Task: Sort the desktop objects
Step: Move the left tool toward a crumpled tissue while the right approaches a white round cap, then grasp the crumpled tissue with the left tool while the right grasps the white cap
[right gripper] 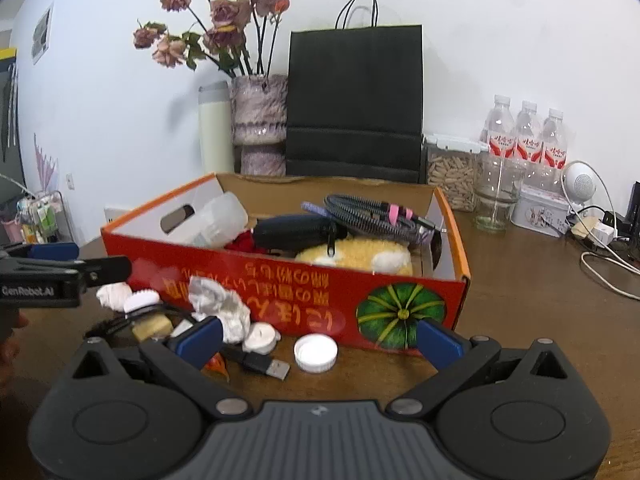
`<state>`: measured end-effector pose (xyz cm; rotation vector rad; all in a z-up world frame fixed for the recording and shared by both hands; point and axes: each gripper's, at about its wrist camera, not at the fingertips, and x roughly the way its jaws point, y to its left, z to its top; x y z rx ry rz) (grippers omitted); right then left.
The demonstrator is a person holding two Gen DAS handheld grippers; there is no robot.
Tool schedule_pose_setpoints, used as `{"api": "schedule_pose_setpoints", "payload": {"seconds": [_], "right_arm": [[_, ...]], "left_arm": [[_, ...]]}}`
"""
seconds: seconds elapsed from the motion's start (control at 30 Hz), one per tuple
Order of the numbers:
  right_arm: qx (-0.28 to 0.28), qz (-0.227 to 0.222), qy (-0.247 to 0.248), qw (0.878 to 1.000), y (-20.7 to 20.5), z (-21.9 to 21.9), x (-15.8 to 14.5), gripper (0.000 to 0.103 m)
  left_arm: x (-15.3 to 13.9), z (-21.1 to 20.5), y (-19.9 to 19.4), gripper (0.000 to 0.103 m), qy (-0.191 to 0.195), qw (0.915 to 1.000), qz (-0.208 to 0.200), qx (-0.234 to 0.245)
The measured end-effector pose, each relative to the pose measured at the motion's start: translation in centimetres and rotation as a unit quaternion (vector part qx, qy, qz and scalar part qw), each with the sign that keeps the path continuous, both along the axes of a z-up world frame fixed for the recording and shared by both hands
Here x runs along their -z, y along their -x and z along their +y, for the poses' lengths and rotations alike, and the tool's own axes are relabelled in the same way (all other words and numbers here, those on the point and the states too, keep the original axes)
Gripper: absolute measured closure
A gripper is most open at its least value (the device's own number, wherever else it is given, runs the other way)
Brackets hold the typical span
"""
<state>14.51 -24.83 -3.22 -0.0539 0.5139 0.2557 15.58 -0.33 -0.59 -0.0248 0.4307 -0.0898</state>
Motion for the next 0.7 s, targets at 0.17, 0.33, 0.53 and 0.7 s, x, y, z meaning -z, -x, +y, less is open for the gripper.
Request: {"api": "schedule_pose_setpoints", "payload": {"seconds": [0.17,0.33,0.53,0.7], "right_arm": [[0.005,0.018,0.013,1.0,-0.1,0.3,0.8,0.0],[0.002,0.028,0.024,0.999,-0.3,0.6,1.3,0.0],[0.004,0.035,0.029,0.999,-0.5,0.6,1.5,0.0],[0.015,0.033,0.02,0.999,-0.8,0.1,1.2,0.0]], "left_arm": [[0.8,0.5,0.1,0.0,-0.011,0.9996,0.027,0.005],[1.0,0.1,0.2,0.0,-0.021,0.9992,0.03,0.016],[1.0,0.1,0.1,0.0,-0.017,0.9991,0.036,0.018],[1.0,1.6,-0.7,0.0,0.011,0.9987,0.042,-0.026]]}}
